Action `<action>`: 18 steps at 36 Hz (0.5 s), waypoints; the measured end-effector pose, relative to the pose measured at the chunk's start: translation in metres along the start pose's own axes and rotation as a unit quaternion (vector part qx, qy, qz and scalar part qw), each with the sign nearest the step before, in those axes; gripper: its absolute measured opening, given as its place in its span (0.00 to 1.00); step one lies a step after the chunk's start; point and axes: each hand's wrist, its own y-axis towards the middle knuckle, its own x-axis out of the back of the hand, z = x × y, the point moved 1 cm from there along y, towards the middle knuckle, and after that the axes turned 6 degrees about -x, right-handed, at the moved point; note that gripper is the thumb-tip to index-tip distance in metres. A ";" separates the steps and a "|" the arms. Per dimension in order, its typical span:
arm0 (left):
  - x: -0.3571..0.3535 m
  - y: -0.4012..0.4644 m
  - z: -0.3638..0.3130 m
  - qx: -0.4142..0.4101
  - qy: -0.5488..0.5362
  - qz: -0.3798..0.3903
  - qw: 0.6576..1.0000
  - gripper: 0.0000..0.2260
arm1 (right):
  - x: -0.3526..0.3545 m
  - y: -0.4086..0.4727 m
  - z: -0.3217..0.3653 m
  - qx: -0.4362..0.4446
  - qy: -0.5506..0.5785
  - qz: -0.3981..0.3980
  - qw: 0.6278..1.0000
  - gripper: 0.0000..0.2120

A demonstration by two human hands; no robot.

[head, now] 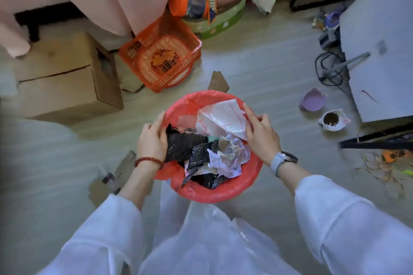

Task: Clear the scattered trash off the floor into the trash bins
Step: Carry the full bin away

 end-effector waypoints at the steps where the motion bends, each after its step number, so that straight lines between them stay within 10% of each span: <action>1: 0.006 -0.014 0.003 0.017 -0.012 -0.017 1.000 0.20 | 0.002 -0.006 0.005 0.019 -0.006 0.006 1.000 0.24; 18: -0.003 -0.203 0.019 0.096 -0.020 -0.075 0.992 0.21 | -0.018 -0.137 -0.043 0.105 -0.006 0.001 0.994 0.23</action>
